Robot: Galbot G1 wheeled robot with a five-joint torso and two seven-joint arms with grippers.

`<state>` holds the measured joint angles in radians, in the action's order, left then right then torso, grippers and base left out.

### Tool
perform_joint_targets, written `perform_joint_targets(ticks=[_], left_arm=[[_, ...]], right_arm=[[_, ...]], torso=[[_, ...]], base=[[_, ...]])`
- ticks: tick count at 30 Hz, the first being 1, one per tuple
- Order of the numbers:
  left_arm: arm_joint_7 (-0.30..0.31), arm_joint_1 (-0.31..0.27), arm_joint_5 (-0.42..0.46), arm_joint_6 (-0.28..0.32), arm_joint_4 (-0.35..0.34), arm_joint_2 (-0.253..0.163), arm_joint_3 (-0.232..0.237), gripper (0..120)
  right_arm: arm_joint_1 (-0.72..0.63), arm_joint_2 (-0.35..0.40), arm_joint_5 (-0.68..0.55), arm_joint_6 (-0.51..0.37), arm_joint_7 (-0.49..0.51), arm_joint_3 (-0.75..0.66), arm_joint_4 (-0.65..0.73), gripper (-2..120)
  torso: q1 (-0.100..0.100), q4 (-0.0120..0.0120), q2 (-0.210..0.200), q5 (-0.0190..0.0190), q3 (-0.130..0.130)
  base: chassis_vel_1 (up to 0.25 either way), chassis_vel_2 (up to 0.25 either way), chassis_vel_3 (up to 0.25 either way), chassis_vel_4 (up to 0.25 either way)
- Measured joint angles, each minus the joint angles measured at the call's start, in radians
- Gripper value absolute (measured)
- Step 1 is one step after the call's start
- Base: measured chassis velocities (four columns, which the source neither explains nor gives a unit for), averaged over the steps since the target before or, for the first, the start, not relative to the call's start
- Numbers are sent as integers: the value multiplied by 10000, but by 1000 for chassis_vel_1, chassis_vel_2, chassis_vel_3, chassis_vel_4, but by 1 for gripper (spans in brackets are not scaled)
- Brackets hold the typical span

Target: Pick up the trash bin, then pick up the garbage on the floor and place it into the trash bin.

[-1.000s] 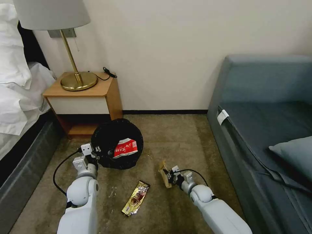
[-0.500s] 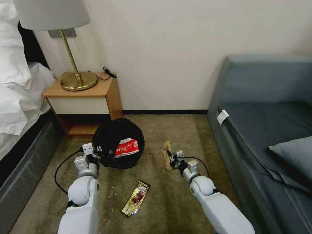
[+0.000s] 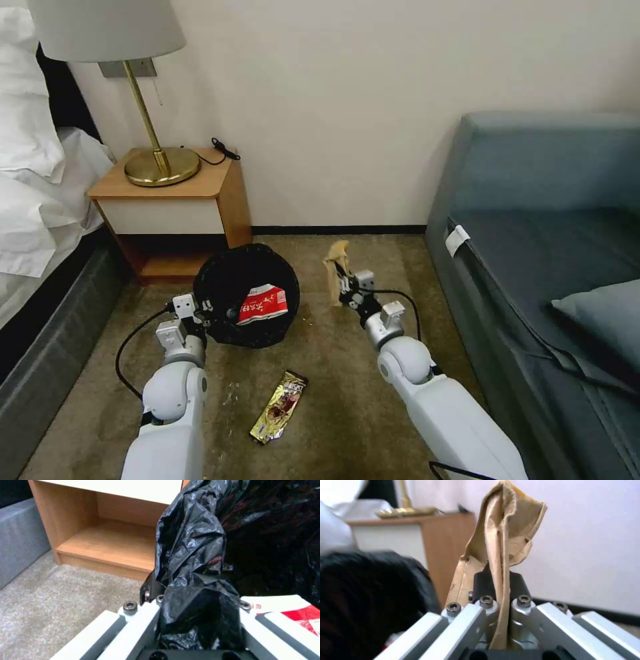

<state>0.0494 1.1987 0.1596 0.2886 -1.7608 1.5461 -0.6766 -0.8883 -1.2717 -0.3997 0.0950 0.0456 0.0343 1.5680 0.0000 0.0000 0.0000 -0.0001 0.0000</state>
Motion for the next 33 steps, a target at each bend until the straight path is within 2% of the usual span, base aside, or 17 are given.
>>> perform_joint_targets(ticks=[5, 17, 33], left_arm=[[-1, -1, -67, -3, 8, 29, 4, 1], [1, -1, -213, -16, 12, 73, 9, 1], [17, 54, -355, -17, -69, 165, 109, 1]], right_arm=[[907, 60, -87, 106, 597, 1216, 252, 0], [1948, -422, 125, 301, 659, 2608, -365, 0], [2250, -841, 489, 429, 685, 3259, -1058, 0]], torso=[[0, 1, 0, 1, 0], [0, 1, 0, 0, 0], [0, 0, 0, 1, 0]], base=[[0, 0, 0, 0], [0, 0, 0, 0], [0, 0, 0, 0]])
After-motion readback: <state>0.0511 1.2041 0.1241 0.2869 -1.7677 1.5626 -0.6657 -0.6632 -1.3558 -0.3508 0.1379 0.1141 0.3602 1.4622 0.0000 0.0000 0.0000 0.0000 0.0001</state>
